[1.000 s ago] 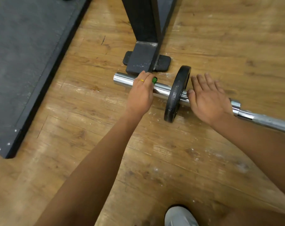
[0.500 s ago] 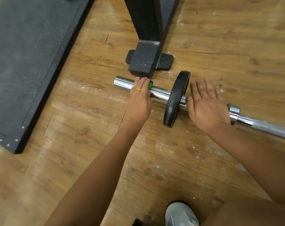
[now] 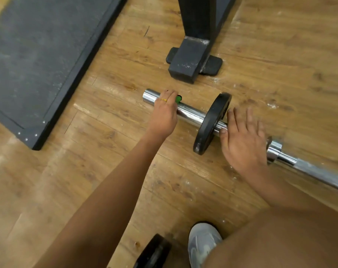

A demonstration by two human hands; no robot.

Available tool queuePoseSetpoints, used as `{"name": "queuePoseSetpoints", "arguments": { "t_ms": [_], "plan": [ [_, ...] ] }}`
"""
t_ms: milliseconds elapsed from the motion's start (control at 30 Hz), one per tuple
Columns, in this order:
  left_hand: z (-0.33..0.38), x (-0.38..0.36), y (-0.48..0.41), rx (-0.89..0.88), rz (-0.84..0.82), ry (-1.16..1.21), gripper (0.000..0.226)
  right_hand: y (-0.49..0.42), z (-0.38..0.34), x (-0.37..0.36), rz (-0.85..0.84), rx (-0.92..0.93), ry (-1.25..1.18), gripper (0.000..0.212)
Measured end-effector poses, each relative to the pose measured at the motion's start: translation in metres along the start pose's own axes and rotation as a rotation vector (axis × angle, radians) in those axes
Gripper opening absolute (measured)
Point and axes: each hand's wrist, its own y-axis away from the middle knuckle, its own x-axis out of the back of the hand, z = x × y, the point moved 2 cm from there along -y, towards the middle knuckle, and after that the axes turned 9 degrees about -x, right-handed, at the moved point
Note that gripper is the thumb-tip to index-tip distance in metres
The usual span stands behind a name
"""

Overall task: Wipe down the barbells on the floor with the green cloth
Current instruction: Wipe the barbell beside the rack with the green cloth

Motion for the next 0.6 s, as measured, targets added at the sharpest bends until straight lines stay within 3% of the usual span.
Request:
{"name": "queuePoseSetpoints", "arguments": {
  "t_ms": [100,267,433,600],
  "plan": [
    [0.007,-0.001,0.006,0.114,0.057,-0.012,0.040,0.006,-0.002,-0.001,-0.013,0.012,-0.014,0.066],
    [0.014,0.005,0.029,-0.101,-0.067,-0.013,0.040,0.021,-0.006,-0.007,-0.030,0.030,-0.013,0.068],
    [-0.014,0.019,0.026,0.188,0.042,-0.044,0.038,0.038,-0.011,-0.011,-0.035,0.045,-0.023,0.066],
    [0.015,0.012,0.059,-0.099,-0.073,-0.010,0.040,0.057,-0.017,-0.010,-0.073,0.064,-0.021,0.064]
  ]
}}
